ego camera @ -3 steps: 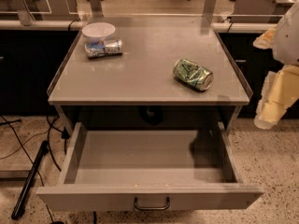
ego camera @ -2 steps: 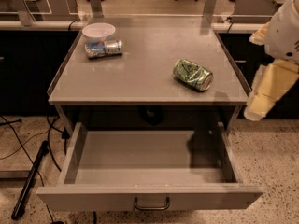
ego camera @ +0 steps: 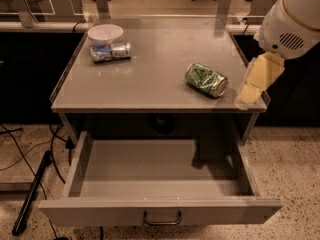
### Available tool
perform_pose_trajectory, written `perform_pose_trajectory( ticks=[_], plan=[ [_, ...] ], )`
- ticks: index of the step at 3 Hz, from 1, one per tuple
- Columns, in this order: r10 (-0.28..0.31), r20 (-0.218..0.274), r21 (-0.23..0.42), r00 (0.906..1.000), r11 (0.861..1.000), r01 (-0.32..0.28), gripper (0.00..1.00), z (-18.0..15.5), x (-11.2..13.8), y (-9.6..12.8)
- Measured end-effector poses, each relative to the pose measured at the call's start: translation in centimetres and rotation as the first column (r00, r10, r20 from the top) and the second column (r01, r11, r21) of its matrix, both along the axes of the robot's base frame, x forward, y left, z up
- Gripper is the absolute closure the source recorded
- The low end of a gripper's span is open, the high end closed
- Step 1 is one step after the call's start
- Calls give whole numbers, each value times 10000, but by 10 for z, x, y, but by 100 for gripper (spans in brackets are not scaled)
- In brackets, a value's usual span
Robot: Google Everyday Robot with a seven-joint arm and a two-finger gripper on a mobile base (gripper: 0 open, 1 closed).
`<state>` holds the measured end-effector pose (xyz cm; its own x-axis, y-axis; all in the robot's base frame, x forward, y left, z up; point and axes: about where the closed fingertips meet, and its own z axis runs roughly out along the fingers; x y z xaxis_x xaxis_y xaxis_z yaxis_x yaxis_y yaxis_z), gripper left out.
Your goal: Place green can into top drawer
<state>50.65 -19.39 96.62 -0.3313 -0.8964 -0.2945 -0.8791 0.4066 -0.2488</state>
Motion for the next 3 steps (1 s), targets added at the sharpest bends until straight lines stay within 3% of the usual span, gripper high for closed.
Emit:
perform_pose_trajectory(
  ticks=[1,2,3],
  plan=[
    [-1009,0,458,9949,9938,1008,0,-9,20,-3],
    [-2353,82,1178,9719,9654,2328,0,-19,37,-9],
    [-2465,150,1281,9690,9616,2427,0,-27,42,-3]
  ],
)
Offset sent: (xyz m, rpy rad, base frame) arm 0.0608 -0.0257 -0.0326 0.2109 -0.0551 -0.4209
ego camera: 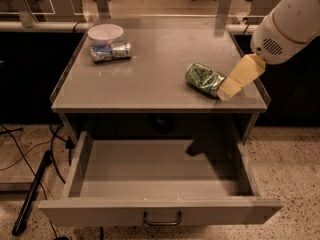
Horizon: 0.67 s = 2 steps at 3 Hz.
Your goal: Place green can into top drawer
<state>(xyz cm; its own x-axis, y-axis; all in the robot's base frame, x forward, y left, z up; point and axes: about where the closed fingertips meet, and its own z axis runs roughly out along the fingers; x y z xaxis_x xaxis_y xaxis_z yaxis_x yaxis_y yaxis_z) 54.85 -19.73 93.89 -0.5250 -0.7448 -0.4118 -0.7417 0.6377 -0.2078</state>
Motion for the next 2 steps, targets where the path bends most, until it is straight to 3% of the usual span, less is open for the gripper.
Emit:
perform_pose_trajectory(
  ticks=[2],
  plan=[
    [102,334,262,9994,9996,-110,0,-16,20,30]
  ],
)
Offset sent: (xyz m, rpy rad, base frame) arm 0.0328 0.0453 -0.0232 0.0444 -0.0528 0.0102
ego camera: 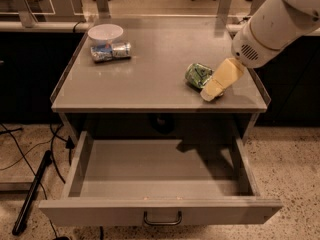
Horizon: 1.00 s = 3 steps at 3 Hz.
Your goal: Place green can into top drawer
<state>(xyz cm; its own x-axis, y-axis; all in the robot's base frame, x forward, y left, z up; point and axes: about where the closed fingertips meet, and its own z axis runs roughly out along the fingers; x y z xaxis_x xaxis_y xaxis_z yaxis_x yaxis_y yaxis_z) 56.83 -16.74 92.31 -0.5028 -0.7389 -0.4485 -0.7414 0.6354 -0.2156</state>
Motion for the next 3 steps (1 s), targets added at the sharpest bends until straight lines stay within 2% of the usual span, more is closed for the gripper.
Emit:
perform_pose_trajectory(
  ticks=[3],
  plan=[
    [-224,101,477,9997,9986,219,0,-21,31,27]
  ],
)
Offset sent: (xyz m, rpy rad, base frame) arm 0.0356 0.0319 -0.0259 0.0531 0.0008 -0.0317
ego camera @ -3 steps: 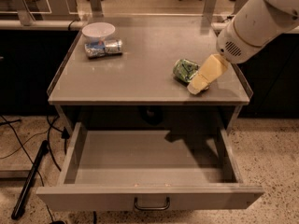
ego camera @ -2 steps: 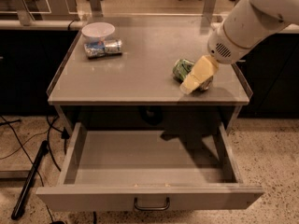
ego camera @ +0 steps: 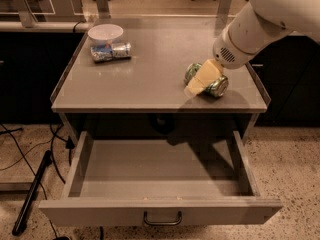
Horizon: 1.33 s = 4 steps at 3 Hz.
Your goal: Place green can into top drawer
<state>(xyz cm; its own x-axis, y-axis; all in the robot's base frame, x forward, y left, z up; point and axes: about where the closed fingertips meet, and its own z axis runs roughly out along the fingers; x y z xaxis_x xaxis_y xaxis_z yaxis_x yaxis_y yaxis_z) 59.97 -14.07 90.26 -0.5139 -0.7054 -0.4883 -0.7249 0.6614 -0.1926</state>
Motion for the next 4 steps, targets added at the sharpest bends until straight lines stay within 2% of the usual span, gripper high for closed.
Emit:
perform_pose_trajectory(
  ticks=[2,4],
  plan=[
    [-305,238,298,9993,9991,297,0,-11,24,-6],
    [-596,19,31,9982,9982,596,0,-37,39,-17]
  ],
)
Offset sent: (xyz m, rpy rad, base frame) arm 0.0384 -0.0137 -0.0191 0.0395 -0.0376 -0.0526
